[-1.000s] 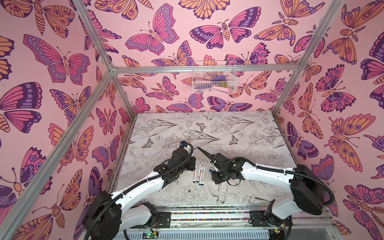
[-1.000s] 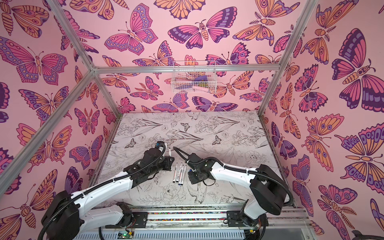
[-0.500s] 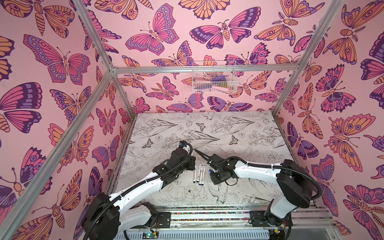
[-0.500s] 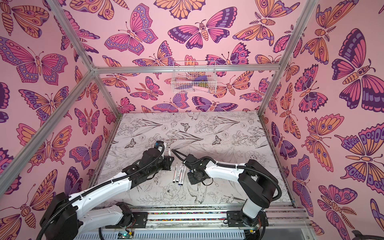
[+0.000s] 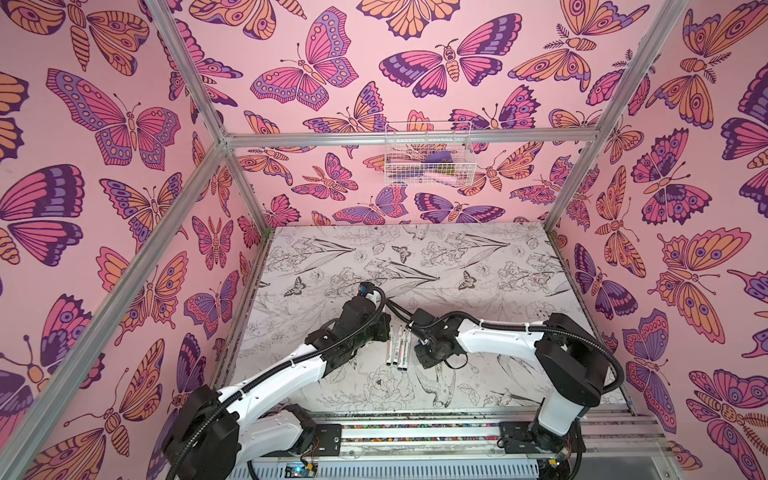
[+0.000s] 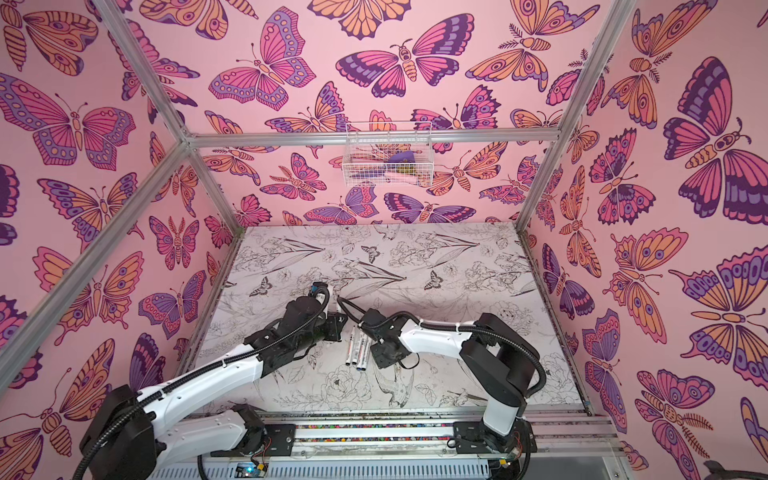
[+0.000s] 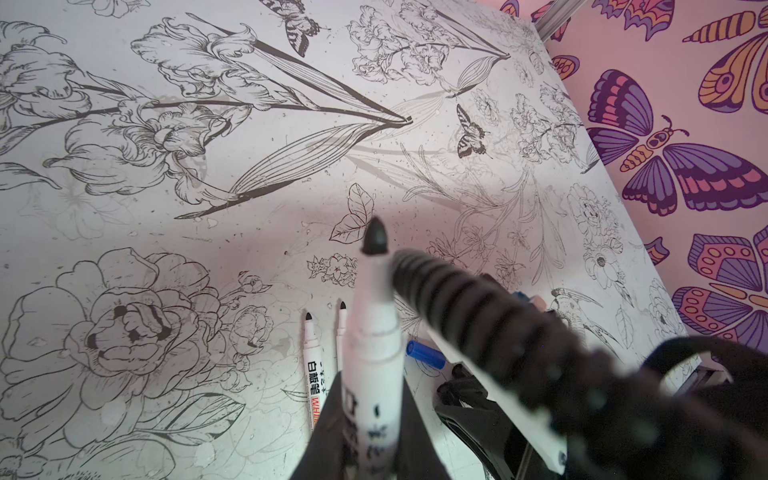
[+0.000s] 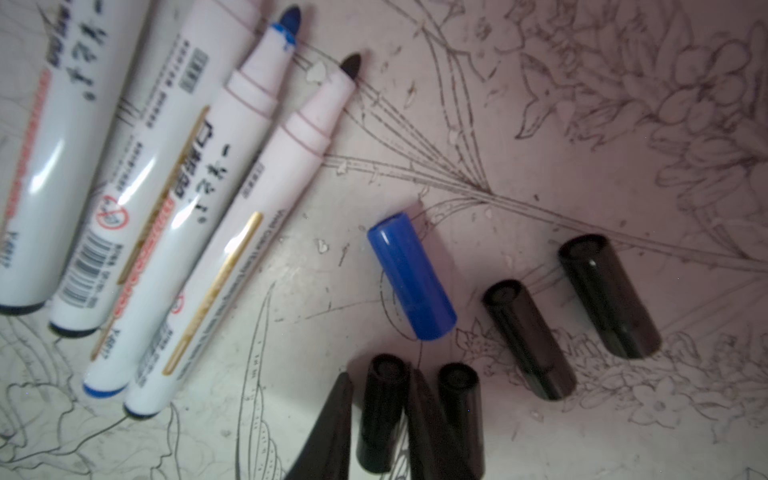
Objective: Insert the pens into the pen caps
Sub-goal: 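Lower the right gripper onto a black cap and grasp it, then lift the black cap with the right gripper toward the marker tip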
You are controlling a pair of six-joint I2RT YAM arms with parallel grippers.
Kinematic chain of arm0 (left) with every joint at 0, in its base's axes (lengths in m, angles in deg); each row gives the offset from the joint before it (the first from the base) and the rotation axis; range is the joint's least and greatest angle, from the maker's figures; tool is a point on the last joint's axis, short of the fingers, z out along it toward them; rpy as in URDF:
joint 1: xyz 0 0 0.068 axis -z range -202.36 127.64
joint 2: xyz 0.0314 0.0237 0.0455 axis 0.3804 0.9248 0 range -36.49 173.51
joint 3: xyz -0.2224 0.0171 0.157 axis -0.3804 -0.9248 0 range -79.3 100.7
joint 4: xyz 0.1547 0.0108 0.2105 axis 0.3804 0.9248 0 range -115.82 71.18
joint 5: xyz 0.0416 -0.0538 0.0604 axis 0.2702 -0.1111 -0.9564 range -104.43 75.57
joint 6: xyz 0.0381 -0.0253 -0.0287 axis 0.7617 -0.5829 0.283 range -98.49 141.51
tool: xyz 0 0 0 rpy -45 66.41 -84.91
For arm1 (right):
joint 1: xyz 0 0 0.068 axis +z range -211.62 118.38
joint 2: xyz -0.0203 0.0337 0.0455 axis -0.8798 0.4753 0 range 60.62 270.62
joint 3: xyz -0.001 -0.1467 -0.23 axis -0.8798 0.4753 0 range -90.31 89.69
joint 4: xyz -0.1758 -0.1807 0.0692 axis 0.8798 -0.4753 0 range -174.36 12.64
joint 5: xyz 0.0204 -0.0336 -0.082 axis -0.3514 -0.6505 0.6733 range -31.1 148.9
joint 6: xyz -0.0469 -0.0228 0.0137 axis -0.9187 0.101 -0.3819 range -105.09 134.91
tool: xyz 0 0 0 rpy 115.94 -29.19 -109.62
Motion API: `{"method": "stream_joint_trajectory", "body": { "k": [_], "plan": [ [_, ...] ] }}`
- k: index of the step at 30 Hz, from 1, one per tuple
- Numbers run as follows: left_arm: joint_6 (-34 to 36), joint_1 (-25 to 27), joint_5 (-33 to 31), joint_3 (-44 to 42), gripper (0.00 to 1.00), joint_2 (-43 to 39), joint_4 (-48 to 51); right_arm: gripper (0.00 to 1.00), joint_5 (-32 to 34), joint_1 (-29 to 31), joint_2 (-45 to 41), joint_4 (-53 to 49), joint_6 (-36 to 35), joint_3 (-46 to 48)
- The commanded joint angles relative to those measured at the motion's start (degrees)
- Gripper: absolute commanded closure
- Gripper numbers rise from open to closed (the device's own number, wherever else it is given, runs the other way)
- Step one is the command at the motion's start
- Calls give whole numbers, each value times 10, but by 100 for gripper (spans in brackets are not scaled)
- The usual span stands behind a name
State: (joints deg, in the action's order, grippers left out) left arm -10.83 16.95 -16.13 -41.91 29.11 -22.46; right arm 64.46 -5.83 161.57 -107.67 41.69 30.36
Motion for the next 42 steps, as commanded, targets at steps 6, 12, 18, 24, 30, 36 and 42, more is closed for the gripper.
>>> {"method": "stream_joint_trajectory", "body": {
  "k": [6, 12, 18, 24, 30, 36, 42],
  "plan": [
    [38, -2, 8, 19, 100, -21, 18, 100, 16, 14, -19, -22, -3, -33],
    [85, -2, 97, 20, 100, -38, 11, 100, -71, -54, -204, 42, 18, -15],
    [113, 9, 238, 30, 100, -24, -23, 100, -133, -153, -343, 157, 73, 37],
    [132, 51, 254, 53, 100, 13, -27, 100, -249, -178, -356, 252, 103, 45],
    [127, 65, 252, 59, 100, 28, -41, 100, -303, -178, -332, 302, 124, 52],
    [123, 67, 248, 58, 100, 27, -47, 100, -300, -175, -329, 295, 119, 61],
    [122, 68, 245, 57, 100, 25, -51, 100, -281, -168, -323, 278, 104, 62]
  ]
}}
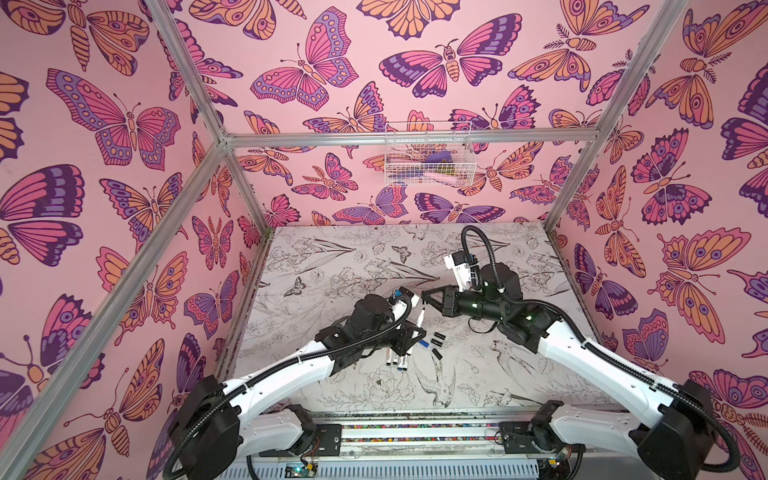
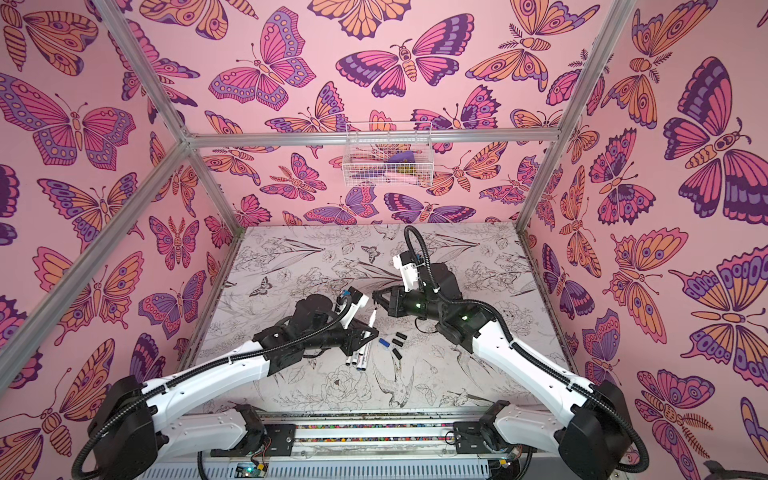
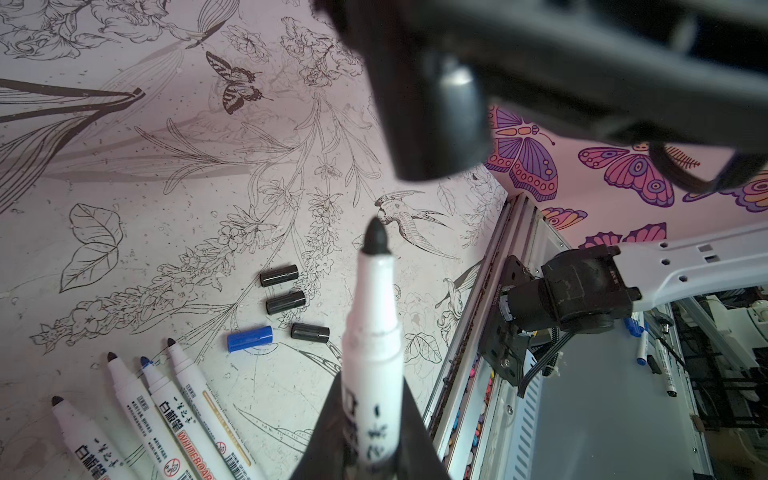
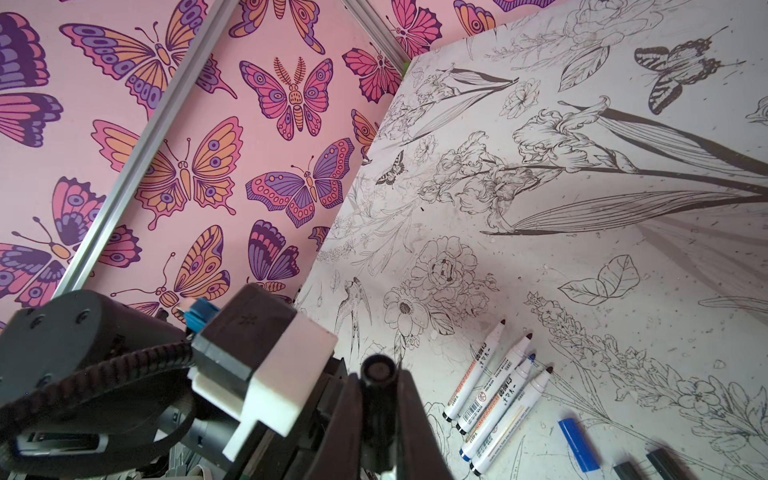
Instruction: Insert the pens into the pen caps
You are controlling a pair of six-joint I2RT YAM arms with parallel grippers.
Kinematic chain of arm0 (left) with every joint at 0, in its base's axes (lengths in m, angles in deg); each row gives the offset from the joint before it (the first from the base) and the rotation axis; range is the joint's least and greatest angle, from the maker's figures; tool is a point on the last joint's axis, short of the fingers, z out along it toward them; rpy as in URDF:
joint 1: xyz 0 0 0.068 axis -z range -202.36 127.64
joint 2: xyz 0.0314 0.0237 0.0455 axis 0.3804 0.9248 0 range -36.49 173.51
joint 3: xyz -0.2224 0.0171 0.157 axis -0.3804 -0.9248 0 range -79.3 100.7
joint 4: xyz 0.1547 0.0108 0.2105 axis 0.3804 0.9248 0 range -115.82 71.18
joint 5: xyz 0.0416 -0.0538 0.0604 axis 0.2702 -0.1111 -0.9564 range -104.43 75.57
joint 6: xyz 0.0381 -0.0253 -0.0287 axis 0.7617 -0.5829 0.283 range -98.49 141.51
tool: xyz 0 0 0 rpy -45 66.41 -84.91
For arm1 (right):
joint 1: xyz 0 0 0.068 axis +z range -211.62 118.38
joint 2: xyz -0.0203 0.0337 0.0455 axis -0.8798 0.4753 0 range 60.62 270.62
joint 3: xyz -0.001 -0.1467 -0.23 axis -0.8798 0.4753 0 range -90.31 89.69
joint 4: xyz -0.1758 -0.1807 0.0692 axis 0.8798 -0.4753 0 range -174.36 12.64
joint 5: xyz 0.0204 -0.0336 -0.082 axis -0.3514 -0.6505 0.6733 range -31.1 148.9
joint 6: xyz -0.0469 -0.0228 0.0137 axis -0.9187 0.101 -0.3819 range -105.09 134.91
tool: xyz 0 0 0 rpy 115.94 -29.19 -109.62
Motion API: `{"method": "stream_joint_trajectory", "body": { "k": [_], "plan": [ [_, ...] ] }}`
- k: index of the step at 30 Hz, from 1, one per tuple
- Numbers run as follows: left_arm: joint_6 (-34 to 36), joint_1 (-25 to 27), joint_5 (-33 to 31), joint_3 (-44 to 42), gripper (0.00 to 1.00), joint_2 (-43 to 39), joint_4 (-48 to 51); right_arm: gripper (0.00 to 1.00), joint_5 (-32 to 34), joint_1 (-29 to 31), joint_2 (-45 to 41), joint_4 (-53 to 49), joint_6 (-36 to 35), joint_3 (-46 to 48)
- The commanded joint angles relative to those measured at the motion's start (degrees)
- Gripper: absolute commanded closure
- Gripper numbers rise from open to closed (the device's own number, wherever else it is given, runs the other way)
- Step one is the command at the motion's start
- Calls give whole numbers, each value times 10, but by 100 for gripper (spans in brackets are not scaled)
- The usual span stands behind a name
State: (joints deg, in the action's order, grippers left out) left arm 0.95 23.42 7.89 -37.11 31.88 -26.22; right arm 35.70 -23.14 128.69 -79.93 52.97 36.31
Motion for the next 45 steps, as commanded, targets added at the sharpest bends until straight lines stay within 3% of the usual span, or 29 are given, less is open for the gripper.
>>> {"method": "stream_joint_trajectory", "body": {
  "k": [1, 22, 37, 45],
  "plan": [
    [4, 3, 5, 9, 100, -3, -13, 100, 9, 6, 7, -1, -10, 3],
    [-3, 3, -7, 4, 100, -6, -27, 100, 21, 9, 4, -10, -16, 19],
    [-21, 3, -25, 10, 100, 18, -64, 100, 5, 19, -35, 34, 32, 56],
    [-54, -6, -10, -1, 100, 7, -124, 100, 8, 22, -50, 29, 27, 71]
  ]
}}
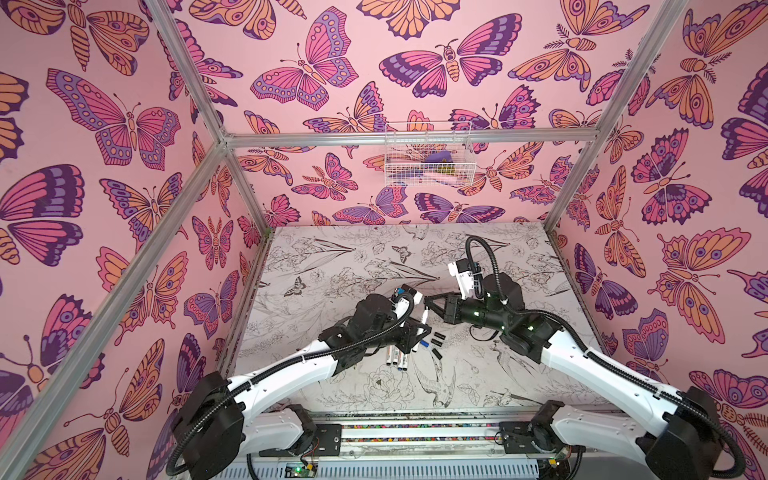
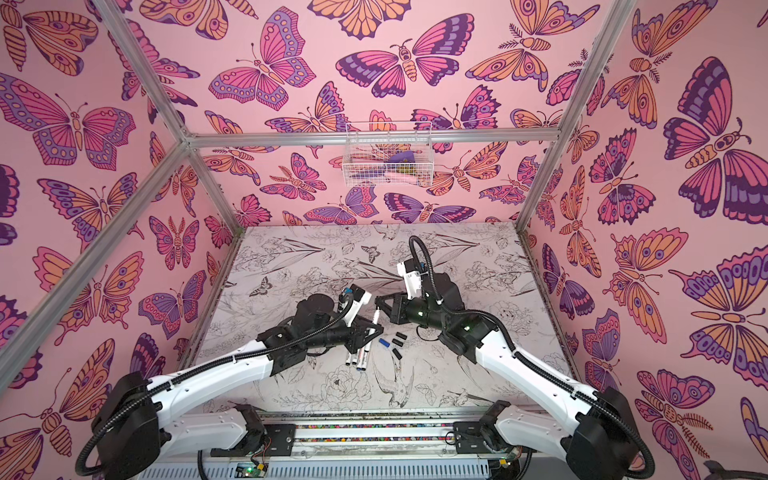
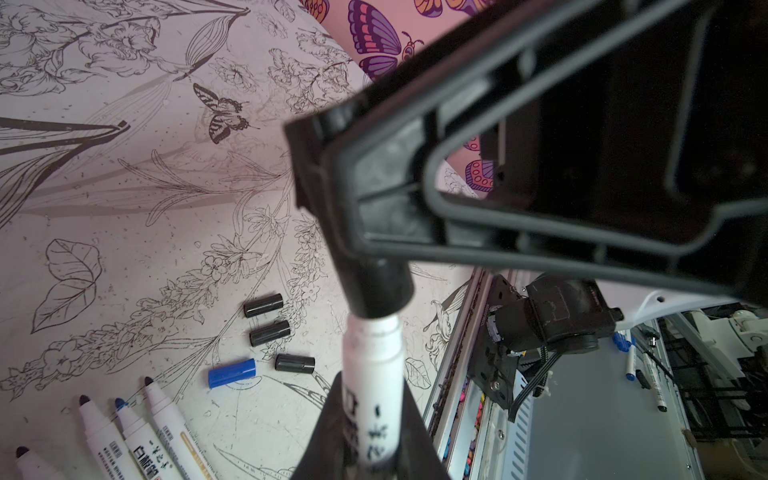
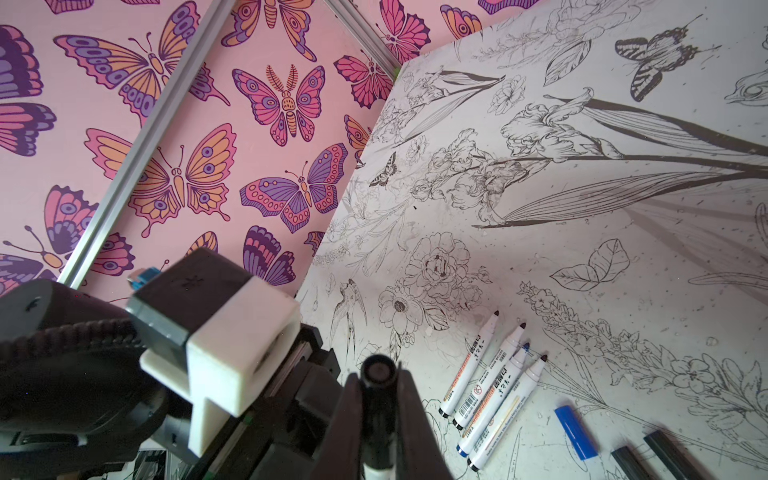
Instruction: Insert the pens into the pen caps
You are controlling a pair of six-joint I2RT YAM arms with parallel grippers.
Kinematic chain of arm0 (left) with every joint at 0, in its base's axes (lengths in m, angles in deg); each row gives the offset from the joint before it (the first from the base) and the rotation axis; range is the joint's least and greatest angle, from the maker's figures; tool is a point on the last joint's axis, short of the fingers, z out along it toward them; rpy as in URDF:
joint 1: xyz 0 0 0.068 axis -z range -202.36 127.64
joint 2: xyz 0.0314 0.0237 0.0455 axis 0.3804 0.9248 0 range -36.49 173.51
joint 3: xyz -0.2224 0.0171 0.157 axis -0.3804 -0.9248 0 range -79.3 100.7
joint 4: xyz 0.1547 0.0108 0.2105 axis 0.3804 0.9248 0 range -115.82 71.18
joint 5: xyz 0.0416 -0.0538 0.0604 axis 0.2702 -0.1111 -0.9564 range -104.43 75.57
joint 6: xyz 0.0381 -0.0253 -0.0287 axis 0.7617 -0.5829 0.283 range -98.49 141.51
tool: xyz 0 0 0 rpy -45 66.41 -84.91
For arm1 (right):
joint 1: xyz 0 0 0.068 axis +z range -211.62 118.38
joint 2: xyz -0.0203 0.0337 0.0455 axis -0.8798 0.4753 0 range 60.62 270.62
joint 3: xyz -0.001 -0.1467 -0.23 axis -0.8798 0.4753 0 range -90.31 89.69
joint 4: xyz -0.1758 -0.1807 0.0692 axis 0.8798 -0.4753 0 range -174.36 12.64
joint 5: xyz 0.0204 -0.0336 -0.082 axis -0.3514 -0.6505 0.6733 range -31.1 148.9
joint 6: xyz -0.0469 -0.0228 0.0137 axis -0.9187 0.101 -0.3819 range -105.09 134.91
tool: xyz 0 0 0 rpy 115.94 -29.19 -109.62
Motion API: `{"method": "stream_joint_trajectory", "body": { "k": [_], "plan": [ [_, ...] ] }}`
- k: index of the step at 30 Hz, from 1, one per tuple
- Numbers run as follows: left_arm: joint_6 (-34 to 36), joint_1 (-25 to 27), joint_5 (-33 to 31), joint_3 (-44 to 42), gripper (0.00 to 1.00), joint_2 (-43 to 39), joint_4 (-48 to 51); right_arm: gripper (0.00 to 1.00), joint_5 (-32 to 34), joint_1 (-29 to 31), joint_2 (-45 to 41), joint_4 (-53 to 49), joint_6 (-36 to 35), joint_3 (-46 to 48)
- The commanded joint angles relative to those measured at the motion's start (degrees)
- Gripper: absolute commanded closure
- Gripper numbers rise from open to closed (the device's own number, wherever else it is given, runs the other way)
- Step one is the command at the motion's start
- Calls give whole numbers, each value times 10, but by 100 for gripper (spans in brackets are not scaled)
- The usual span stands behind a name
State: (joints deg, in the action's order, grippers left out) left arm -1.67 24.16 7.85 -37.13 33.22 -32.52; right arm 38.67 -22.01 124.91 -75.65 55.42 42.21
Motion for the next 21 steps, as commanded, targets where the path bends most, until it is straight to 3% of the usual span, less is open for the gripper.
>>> {"method": "stream_joint_trajectory", "body": {
  "k": [1, 9, 16, 21],
  "plan": [
    [-33, -16, 0, 0, 100, -6, -71, 100, -24, 13, -13, -14, -3, 13],
    [-35, -38, 6, 35, 100, -13, -86, 100, -87, 24, -24, 3, -26, 16],
    [-20, -48, -63, 47, 100, -18, -81, 100, -138, 25, -41, -31, -63, 7],
    [0, -46, -100, 55, 100, -19, -83, 98, -127, 32, -51, -78, -104, -2]
  ]
}}
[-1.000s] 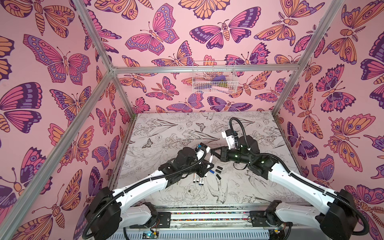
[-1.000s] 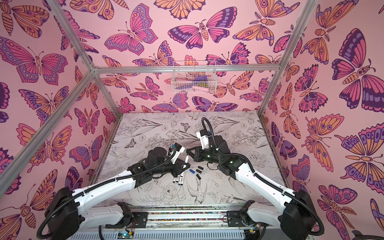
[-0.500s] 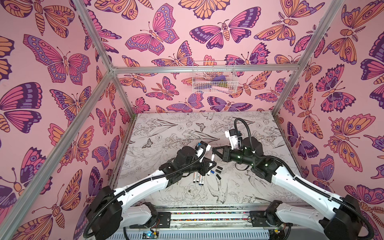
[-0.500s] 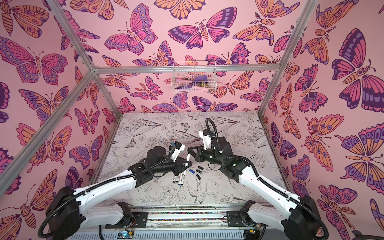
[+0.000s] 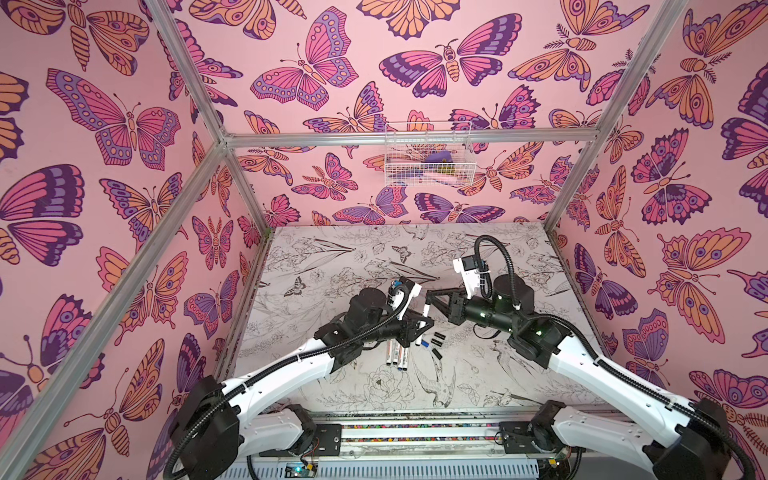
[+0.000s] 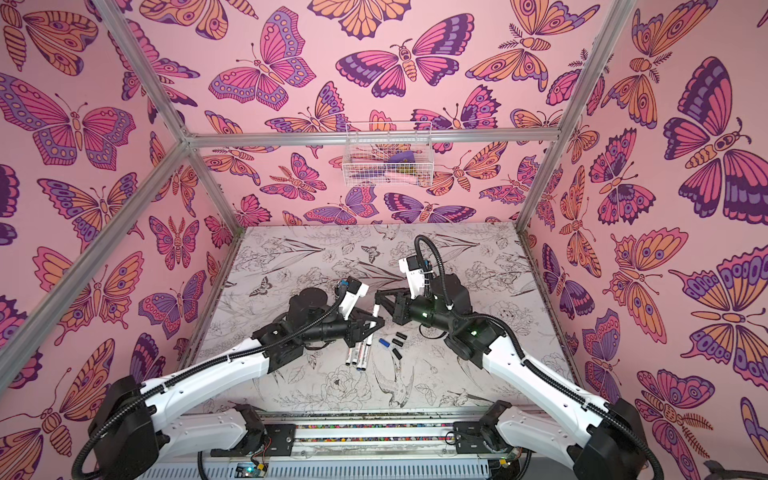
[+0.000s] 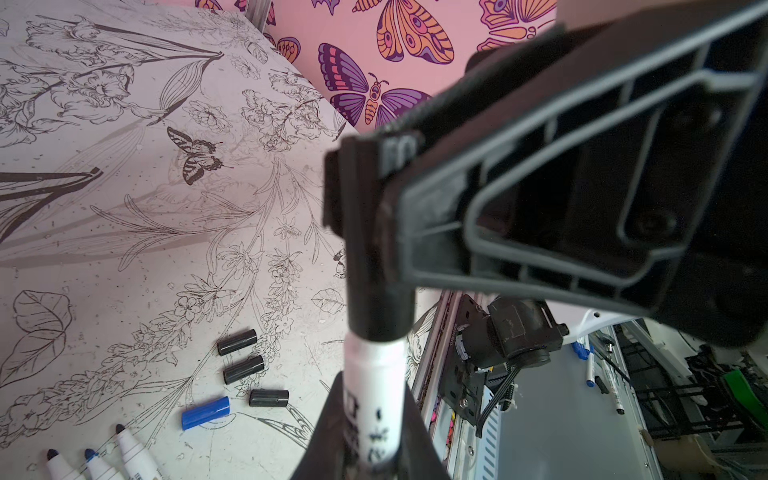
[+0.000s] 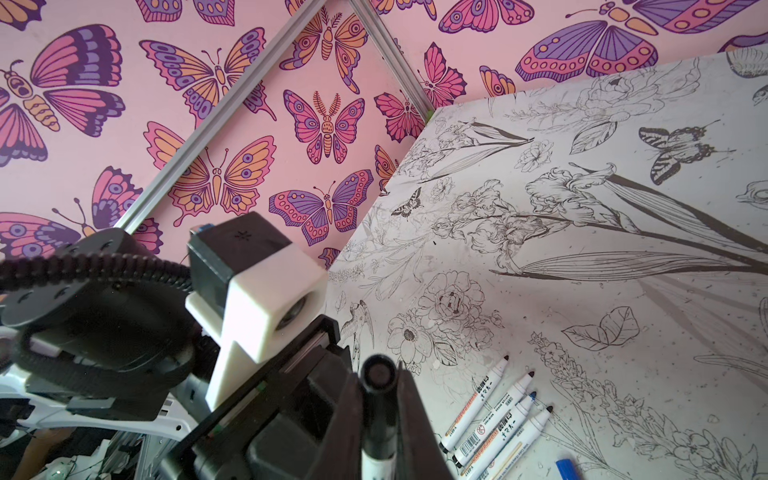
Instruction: Insert the pens into the pen caps
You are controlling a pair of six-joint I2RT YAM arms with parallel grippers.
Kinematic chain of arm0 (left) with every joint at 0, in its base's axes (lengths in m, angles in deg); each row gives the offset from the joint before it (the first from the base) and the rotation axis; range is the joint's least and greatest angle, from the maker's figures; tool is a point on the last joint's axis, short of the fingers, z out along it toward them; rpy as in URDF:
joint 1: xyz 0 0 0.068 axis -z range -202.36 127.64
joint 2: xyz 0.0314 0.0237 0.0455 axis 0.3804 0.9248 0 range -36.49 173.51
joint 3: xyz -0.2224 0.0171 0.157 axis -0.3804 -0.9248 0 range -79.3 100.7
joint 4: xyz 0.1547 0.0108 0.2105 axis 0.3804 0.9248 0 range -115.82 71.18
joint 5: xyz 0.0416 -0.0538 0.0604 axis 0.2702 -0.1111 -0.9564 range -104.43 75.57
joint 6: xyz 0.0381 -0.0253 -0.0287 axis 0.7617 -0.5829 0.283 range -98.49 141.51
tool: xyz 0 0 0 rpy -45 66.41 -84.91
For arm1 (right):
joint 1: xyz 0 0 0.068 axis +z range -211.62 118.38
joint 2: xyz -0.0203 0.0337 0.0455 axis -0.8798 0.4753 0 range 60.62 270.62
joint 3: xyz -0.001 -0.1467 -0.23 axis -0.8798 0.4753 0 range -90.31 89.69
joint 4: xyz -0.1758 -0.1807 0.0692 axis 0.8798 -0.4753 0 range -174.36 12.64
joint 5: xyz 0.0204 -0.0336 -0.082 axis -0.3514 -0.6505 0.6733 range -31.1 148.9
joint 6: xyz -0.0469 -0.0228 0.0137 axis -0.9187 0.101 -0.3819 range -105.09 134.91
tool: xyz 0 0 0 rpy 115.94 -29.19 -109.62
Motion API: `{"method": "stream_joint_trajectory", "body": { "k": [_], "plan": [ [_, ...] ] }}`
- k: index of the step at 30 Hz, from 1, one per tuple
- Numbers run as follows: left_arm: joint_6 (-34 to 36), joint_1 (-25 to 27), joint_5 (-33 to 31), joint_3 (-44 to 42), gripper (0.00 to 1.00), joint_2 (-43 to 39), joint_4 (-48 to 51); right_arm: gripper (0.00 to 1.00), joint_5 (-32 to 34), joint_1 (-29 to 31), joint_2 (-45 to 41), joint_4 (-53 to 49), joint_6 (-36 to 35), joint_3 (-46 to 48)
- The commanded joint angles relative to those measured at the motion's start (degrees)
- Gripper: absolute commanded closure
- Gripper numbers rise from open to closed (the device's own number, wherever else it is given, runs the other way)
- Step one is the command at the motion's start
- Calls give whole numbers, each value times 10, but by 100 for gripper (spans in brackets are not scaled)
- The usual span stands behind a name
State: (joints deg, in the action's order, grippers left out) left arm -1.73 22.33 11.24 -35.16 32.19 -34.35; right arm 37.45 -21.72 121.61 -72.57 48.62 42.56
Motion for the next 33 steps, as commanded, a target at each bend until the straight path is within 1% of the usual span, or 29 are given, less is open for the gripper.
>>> {"method": "stream_joint_trajectory", "body": {
  "k": [1, 6, 9, 12, 15, 19, 22, 25, 30, 33],
  "plan": [
    [8, -25, -140, 37, 100, -9, -65, 97, -111, 30, -18, -120, -44, -10],
    [82, 0, -176, 32, 100, -15, -75, 96, -94, 38, -11, -160, -76, -33],
    [118, 21, -207, 14, 100, -20, -100, 94, -97, 40, -11, -155, -78, -36],
    [127, 32, -227, -17, 100, -23, -149, 94, -94, 42, -8, -152, -78, -44],
    [146, 45, -239, -53, 100, -23, -225, 94, -96, 42, -5, -150, -78, -53],
    [156, 55, -252, -65, 100, -20, -257, 94, -105, 42, -3, -150, -78, -60],
    [158, 56, -257, -69, 100, -21, -271, 90, -103, 43, -4, -155, -79, -60],
    [167, 57, -261, -71, 100, -21, -279, 82, -92, 43, -10, -159, -79, -60],
    [174, 62, -258, -78, 100, -16, -278, 72, -58, 43, -24, -150, -75, -61],
    [173, 70, -257, -85, 100, -11, -278, 63, -37, 42, -32, -143, -73, -65]
  ]
}}
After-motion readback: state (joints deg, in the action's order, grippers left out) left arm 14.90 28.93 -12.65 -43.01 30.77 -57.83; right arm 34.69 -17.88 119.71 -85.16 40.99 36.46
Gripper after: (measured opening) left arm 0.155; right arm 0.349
